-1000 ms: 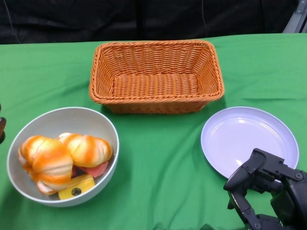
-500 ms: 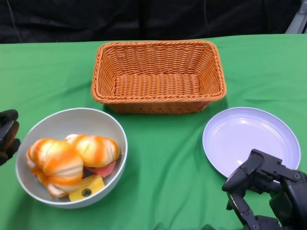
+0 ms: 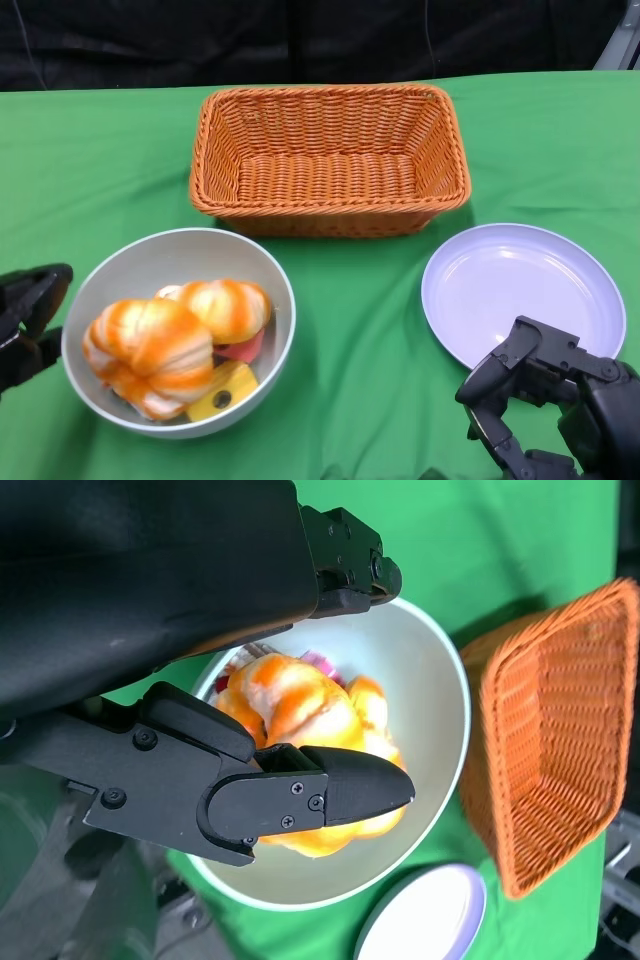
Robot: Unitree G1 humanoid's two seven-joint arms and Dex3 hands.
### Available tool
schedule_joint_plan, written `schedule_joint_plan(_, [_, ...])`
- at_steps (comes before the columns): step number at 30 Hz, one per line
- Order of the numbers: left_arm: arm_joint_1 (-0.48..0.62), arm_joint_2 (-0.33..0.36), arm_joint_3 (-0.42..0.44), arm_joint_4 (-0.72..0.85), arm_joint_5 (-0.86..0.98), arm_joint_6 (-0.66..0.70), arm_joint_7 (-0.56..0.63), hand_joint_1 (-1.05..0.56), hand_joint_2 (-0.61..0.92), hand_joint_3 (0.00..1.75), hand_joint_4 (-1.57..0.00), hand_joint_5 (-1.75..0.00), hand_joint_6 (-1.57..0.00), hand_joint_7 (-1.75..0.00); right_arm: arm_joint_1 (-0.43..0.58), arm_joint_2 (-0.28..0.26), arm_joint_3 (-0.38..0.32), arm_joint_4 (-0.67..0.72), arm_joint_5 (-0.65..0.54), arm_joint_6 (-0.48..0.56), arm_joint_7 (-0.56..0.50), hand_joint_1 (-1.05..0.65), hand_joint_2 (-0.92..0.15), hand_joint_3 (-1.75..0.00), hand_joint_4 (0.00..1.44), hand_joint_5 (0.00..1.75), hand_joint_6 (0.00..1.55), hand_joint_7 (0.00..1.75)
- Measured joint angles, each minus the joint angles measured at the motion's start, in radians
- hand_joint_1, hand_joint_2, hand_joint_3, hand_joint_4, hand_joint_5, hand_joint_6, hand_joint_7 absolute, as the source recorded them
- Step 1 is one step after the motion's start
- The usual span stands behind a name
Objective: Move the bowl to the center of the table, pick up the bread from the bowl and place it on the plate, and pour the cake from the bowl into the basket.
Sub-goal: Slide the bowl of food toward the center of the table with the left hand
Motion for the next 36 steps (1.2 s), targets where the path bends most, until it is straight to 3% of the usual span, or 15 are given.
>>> schedule_joint_plan(13, [0.027,0.018,0.004,-0.095,-0.129,0.15,-0.05,-0.72,0.92,0.58,-0.05,-0.03,-0.05,-0.02,0.001,0.001,0.021,-0.001,-0.022,0.0,-0.016,-0.2,-0.65,-0.76,0.74,1.5,0.73,1.24])
schedule_joint_plan(21, [0.042,0.034,-0.046,-0.18,-0.135,0.161,-0.055,-0.73,0.92,0.58,-0.08,-0.04,-0.06,-0.01,0.0,0.013,0.03,-0.001,-0.023,0.001,-0.027,-0.21,-0.64,-0.78,0.74,1.51,0.73,1.25])
schedule_joint_plan(36, [0.011,0.033,-0.174,-0.184,-0.13,0.141,-0.08,-0.72,0.92,0.57,-0.13,-0.05,-0.08,-0.01,-0.006,0.019,0.042,0.0,-0.028,0.001,-0.035,-0.18,-0.62,-0.81,0.74,1.5,0.73,1.24])
